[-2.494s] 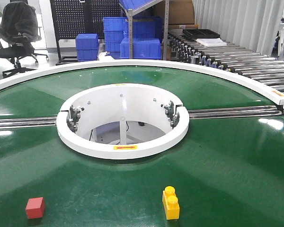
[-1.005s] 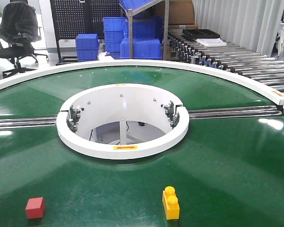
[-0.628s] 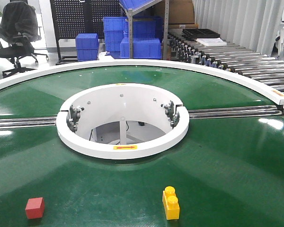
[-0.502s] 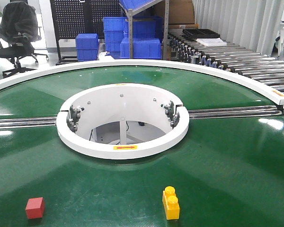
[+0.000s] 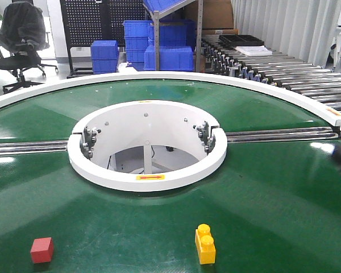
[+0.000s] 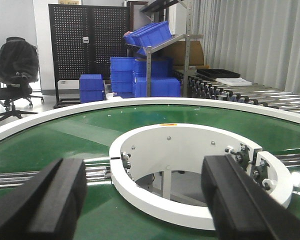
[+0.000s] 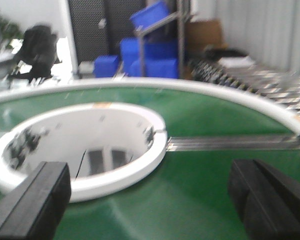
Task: Pick red and yellow blocks into blue bin
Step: 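Lower the right gripper onto the yellow brick and close it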
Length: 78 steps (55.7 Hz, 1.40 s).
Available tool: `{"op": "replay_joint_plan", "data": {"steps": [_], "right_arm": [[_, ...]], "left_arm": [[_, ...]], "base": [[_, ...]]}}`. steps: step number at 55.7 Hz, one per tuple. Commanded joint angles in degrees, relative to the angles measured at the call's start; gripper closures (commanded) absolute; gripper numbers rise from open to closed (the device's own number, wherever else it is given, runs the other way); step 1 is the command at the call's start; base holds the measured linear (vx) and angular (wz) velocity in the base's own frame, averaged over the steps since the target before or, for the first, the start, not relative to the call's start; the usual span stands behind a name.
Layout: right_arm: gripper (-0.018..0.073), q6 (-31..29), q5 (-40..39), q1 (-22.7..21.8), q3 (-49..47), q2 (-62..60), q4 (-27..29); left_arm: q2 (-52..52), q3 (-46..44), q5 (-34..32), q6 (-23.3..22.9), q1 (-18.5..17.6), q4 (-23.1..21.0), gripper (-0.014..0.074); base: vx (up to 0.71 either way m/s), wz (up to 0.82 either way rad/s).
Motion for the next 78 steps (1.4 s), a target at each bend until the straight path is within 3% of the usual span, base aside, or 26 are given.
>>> {"op": "replay_joint_plan", "data": {"steps": [1,14,27,55,78], "right_arm": [[-0.0138,0.12,5.35,3.95,-5.69,5.54,-1.28],[-0.01,0.83,22.43,12.22,-20.45,26.24,-1.29],[-0.0084,0.9,29.17,13.02,-31.05,41.73,2.18],[-0.0053,0.72,28.32,13.38,-38.13,56.39,5.47],[-0.0033,1.01,25.57,15.1,-43.18,66.85,3.92]], "left_arm": [[-0.17,-2.07,-3.87,-0.45,-0.29,-0.37,-0.0013],[-0.17,-2.07,-3.81,-0.45,-0.29,-0.37,0.0028],[-0.17,-2.07,-3.81,-0.45,-0.29,-0.32,0.0032],[-0.17,-2.07,-3.76,-0.45,-0.29,-0.32,0.0032],[-0.17,-2.07,-0.26,-0.45,-0.29,-0.32,0.0032]], "base": [[0.0,0.0],[0.0,0.0],[0.0,0.0],[0.0,0.0],[0.0,0.0]]}}
